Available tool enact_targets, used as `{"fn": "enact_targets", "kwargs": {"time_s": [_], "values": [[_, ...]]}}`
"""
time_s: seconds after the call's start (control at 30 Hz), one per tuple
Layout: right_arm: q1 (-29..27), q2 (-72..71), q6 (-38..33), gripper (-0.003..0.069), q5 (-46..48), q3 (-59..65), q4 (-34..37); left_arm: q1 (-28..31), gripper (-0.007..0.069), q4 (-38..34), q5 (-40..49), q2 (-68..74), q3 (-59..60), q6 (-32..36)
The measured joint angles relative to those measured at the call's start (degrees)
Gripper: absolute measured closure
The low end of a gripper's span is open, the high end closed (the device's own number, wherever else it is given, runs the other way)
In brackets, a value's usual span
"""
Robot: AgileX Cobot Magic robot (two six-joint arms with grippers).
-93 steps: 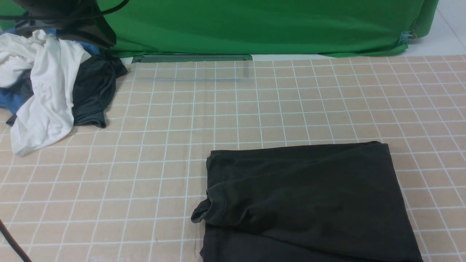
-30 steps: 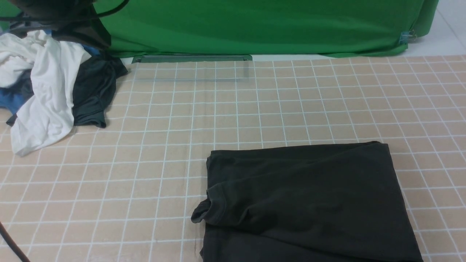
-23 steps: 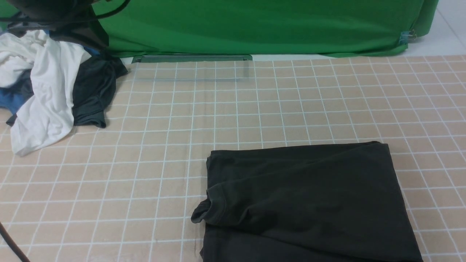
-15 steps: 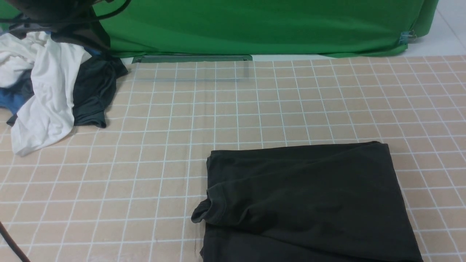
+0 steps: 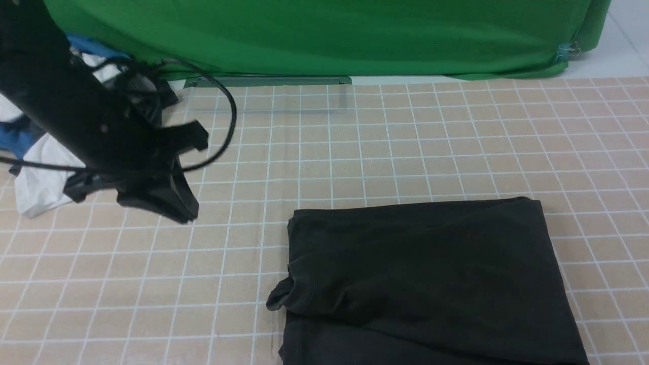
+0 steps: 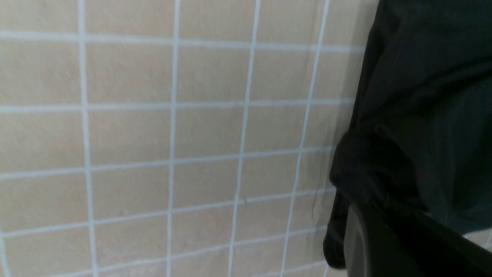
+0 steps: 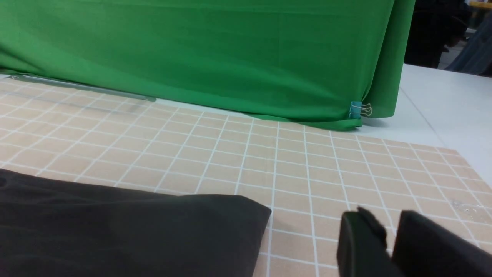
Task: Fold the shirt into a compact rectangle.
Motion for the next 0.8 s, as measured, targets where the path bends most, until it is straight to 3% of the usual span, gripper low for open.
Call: {"fn": "enact_targets", "kwargs": {"time_s": [0.37,0.57,0.8], "values": [[0.0,0.0,0.0,0.045,0.0,0.0,0.0,-14.2,0.0608,-4.2,-16.7,-1.7,5.9,-5.0],[0.0,0.0,0.0,0.0433,0.0,0.0,0.0,-22.3,0.0608,-4.5,-18.1,3.8,5.9,-5.3],[0.0,0.0,0.0,0.0424,0.0,0.0,0.0,-23.9,0.0608,-2.7,-17.0,8.4,6.1,-7.6]]}}
